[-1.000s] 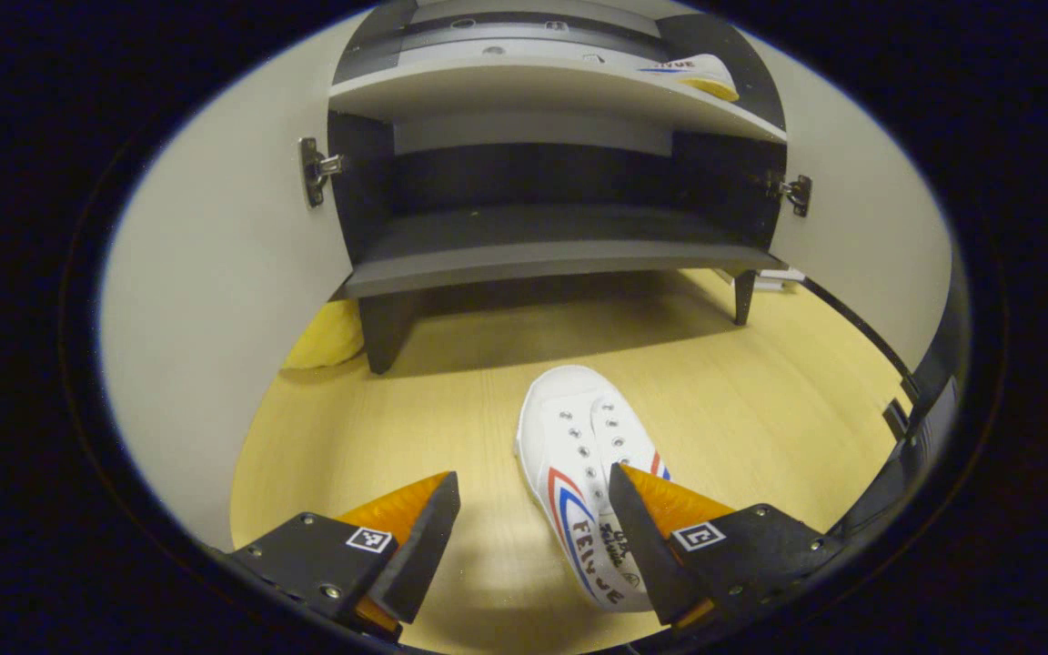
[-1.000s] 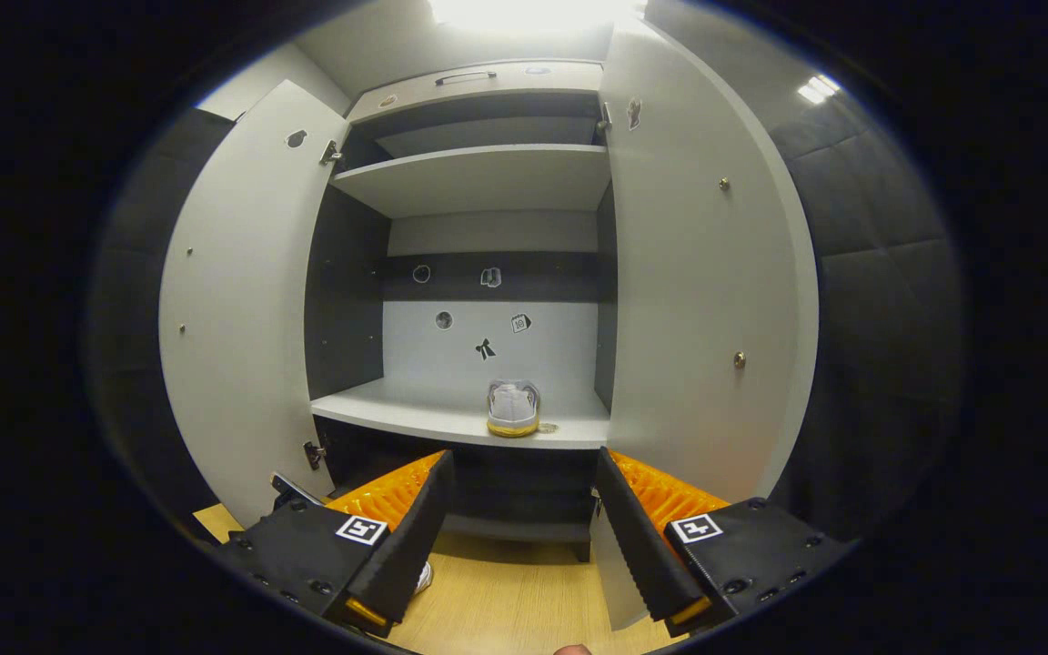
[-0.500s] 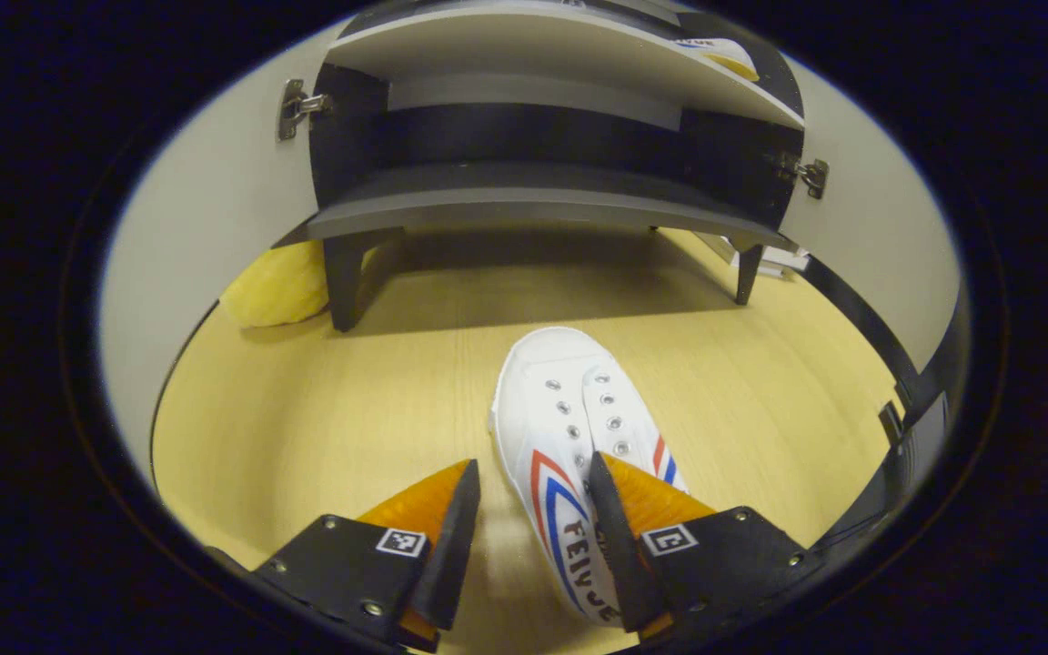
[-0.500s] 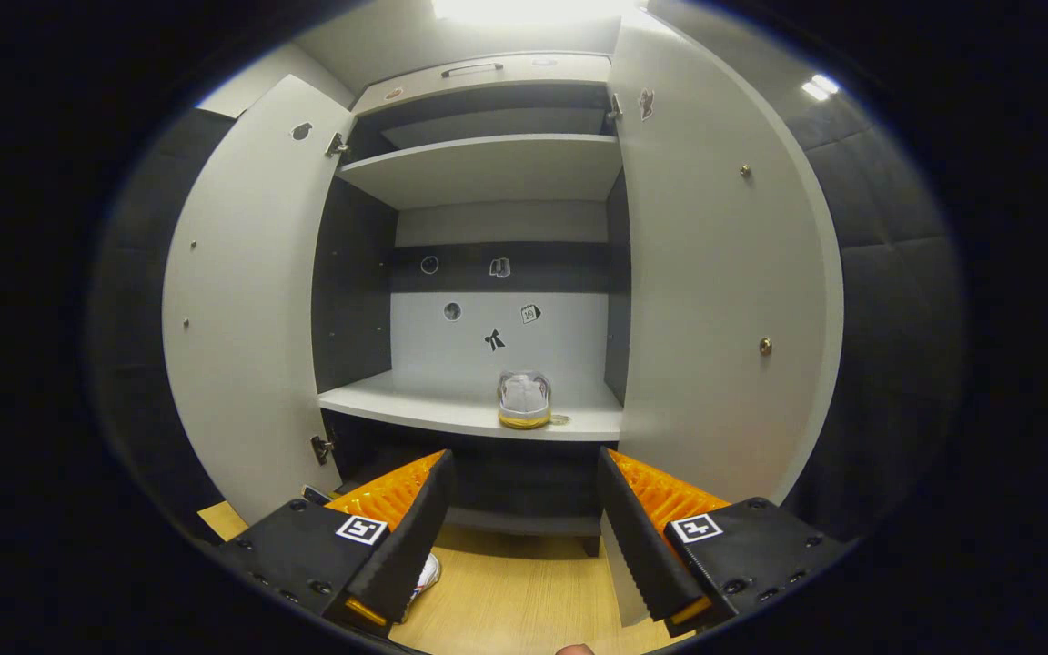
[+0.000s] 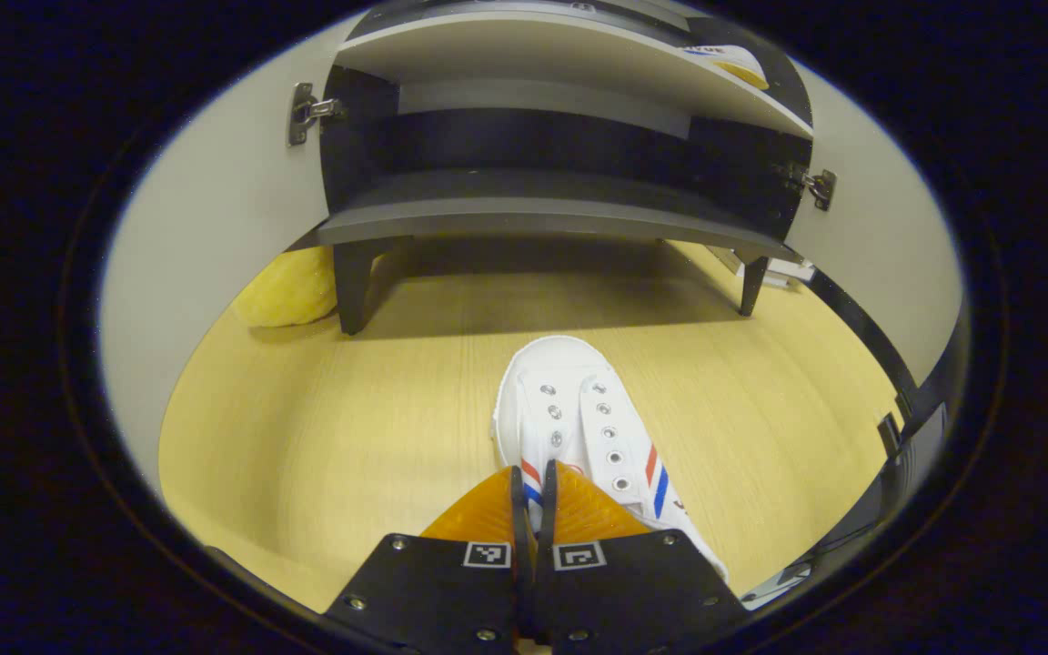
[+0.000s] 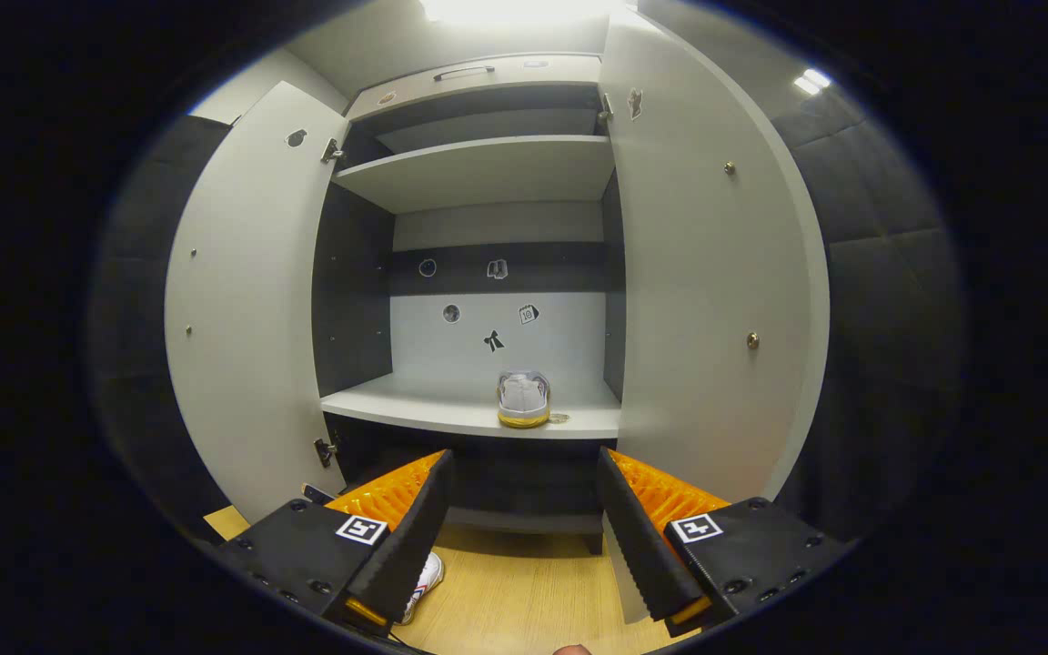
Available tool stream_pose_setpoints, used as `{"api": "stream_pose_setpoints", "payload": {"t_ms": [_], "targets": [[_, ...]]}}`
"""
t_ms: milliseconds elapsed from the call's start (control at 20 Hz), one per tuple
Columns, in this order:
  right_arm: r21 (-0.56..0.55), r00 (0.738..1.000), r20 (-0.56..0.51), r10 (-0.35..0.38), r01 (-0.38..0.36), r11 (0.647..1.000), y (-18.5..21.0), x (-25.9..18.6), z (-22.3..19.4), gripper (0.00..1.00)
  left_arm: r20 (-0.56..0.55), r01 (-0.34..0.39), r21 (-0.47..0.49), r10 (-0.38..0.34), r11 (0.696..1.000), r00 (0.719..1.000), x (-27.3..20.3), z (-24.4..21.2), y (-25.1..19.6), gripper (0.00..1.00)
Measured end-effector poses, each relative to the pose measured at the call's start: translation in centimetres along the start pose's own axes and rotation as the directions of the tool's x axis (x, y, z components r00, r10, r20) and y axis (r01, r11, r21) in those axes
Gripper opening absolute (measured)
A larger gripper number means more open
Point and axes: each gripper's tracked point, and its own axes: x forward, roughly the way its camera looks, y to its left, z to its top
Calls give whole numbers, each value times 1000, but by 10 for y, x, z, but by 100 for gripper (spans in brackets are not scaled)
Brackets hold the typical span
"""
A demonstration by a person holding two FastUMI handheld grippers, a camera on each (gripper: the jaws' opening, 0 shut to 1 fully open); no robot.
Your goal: Grab one shoe with the right hand and put it into the shoe cabinet, grab the other shoe with the left hand and put it into the shoe cabinet; then close the right door with the right hand and the left door with the left hand.
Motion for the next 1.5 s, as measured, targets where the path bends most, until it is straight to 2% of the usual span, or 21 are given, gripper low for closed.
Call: {"api": "stream_pose_setpoints", "payload": {"t_ms": [50, 100, 450, 500, 550, 750, 1050, 1100, 1150, 1500], "targets": [[0, 1000, 3, 0, 0, 1000, -1, -1, 0, 97, 2, 2, -5, -2, 1000, 1000, 2, -2, 2, 9], [-1, 1000, 4, -2, 2, 1000, -2, -2, 2, 98, 14, -1, -7, 1, 1000, 1000, 0, 4, 4, 2], [1, 1000, 23, 0, 0, 1000, -10, -11, 8, 98, 107, 23, -23, -20, 999, 994, -33, 38, 14, 2], [-1, 1000, 27, 2, -2, 1000, -10, -12, 9, 94, 123, 25, -20, -22, 999, 992, -32, 39, 13, 1], [-4, 1000, 31, 4, -3, 1000, -10, -14, 11, 98, 145, 29, -19, -26, 999, 989, -35, 42, 13, 1], [-10, 999, 44, 14, -14, 1000, -11, -18, 16, 98, 229, 48, -18, -43, 999, 973, -41, 45, 14, 1], [-8, 997, 67, 25, -25, 1000, -11, -24, 25, 97, 371, 64, -10, -56, 998, 927, -51, 51, 14, 1], [-8, 997, 68, 27, -26, 1000, -10, -25, 25, 94, 394, 67, -5, -60, 998, 917, -50, 49, 14, 1], [-6, 997, 71, 28, -28, 1000, -10, -26, 26, 98, 418, 70, 0, -64, 998, 906, -52, 50, 14, 1], [9, 997, 71, 32, -32, 999, -9, -32, 22, 97, 527, 81, 22, -81, 996, 846, -52, 52, 14, 1]]}}
